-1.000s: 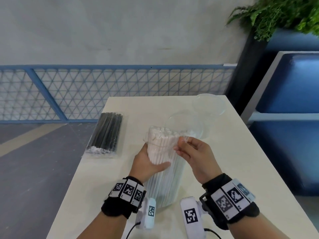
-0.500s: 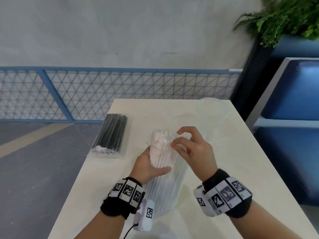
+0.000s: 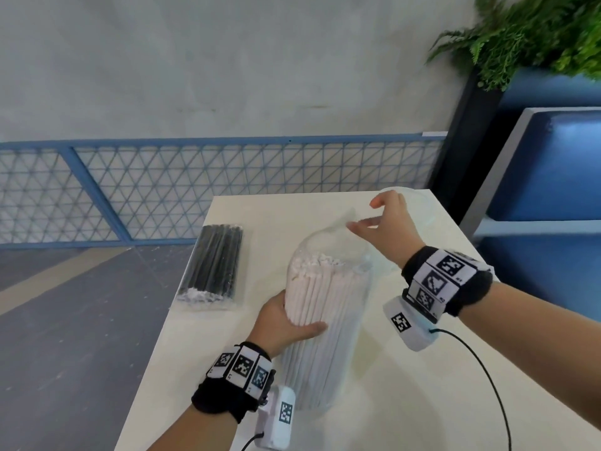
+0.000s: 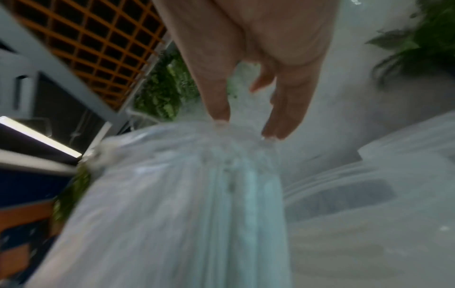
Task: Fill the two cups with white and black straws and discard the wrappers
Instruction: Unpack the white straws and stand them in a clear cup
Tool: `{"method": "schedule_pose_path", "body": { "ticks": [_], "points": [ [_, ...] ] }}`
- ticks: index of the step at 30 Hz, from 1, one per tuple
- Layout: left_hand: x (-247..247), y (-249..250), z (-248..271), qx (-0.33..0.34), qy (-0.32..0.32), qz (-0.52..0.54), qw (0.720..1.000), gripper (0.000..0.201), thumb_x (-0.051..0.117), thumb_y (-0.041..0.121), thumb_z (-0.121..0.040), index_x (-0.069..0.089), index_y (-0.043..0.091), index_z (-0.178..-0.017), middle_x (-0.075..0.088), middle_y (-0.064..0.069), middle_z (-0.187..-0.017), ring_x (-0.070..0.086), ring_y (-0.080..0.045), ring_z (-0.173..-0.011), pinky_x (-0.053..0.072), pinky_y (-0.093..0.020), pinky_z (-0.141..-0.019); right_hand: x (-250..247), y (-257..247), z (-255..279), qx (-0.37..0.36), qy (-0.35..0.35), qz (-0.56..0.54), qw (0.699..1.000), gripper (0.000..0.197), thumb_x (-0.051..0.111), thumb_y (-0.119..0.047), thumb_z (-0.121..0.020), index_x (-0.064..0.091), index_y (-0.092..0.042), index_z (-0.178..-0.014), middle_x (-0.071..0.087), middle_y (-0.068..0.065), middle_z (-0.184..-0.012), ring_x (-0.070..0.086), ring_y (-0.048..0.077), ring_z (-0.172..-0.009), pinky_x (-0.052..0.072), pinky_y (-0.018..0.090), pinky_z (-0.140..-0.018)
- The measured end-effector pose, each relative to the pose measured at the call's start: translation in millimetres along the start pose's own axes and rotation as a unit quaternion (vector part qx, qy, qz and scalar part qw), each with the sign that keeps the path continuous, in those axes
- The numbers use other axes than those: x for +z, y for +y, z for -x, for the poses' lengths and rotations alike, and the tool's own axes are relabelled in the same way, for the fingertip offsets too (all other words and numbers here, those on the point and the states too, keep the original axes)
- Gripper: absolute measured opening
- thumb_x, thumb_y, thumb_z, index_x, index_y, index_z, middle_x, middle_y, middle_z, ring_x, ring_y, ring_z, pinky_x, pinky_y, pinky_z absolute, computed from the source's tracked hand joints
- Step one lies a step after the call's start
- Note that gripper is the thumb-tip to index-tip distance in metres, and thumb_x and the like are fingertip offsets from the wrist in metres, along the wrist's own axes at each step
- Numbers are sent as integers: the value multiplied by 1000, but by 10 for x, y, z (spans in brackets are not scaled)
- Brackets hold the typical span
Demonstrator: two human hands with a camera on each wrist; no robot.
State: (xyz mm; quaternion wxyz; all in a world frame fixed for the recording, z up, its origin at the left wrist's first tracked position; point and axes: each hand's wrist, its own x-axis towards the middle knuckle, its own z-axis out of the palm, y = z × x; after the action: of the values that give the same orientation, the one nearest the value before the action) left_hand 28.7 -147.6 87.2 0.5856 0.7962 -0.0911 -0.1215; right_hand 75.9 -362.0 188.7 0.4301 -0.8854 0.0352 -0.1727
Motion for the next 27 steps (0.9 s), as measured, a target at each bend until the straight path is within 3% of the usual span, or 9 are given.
{"method": "schedule_pose_path", "body": {
  "ticks": [3, 5, 7, 12, 15, 18, 21, 24, 27],
  "points": [
    [-51, -1, -16, 3, 6, 0, 1000, 49, 87, 19, -59, 58, 29, -97, 68, 5, -101, 64, -12, -99, 53, -24, -80, -12, -117, 235, -152, -56, 56, 985, 22, 71, -21, -80, 50, -14, -76, 50, -5, -74, 49, 6, -61, 37, 12, -61],
    [-68, 18, -21, 15, 0, -18, 1000, 49, 87, 21, -59, 57, 30, -96, 67, 9, -98, 64, -9, -96, 52, -18, -77, 30, -159, 377, -205, -167, 98, 959, 5, 61, -17, -87, 63, -12, -86, 61, -1, -79, 54, 9, -69, 40, 17, -71],
    [-70, 48, -23, 27, -13, -44, 999, 49, 87, 23, -59, 55, 30, -97, 65, 14, -94, 62, -1, -92, 50, -9, -71, 85, -183, 422, -236, -221, 124, 938, 21, 53, -12, -91, 66, -11, -107, 65, 4, -94, 54, 9, -79, 38, 9, -75],
    [-98, 108, -45, 39, -17, -54, 998, 54, 86, 24, -60, 55, 25, -103, 65, 9, -97, 61, -1, -93, 50, -10, -72, 46, -380, 336, -215, -284, 155, 922, 33, 60, -12, -87, 59, -13, -120, 57, 7, -118, 51, 13, -94, 35, 2, -76],
    [-129, 108, -62, 40, -17, -42, 998, 54, 87, 23, -59, 56, 27, -103, 67, 6, -100, 63, -5, -95, 52, -16, -77, -29, -418, 269, -230, -359, 193, 884, 50, 62, -19, -86, 48, -22, -133, 48, 0, -133, 46, 9, -115, 29, 4, -83],
    [-108, 110, -56, 40, -33, -45, 998, 55, 87, 23, -59, 54, 31, -103, 66, 13, -98, 61, 2, -93, 50, -9, -73, -59, -393, 243, -216, -395, 188, 873, 55, 68, -17, -81, 47, -21, -132, 45, -9, -123, 45, -5, -97, 35, 1, -77],
    [-70, 107, -54, 41, -48, -53, 997, 61, 86, 24, -60, 52, 28, -111, 64, 14, -99, 58, 7, -94, 46, -3, -70, -28, -327, 253, -213, -383, 203, 876, 53, 71, -19, -78, 51, -19, -128, 46, -8, -122, 47, 1, -95, 34, -3, -77],
    [-77, 107, -59, 40, -43, -51, 997, 63, 85, 23, -61, 51, 28, -113, 63, 14, -99, 58, 5, -94, 45, -3, -69, 102, -258, 273, -213, -379, 260, 862, 56, 70, -37, -78, 53, -13, -126, 52, -2, -133, 51, 13, -117, 37, 16, -96],
    [-82, 96, -63, 37, -50, -55, 997, 64, 86, 26, -59, 52, 27, -112, 65, 9, -103, 61, -5, -97, 49, -12, -75, 217, -232, 309, -187, -346, 229, 890, 65, 75, -44, -70, 51, -17, -125, 60, 5, -120, 58, 22, -108, 45, 33, -93]
  ]
}}
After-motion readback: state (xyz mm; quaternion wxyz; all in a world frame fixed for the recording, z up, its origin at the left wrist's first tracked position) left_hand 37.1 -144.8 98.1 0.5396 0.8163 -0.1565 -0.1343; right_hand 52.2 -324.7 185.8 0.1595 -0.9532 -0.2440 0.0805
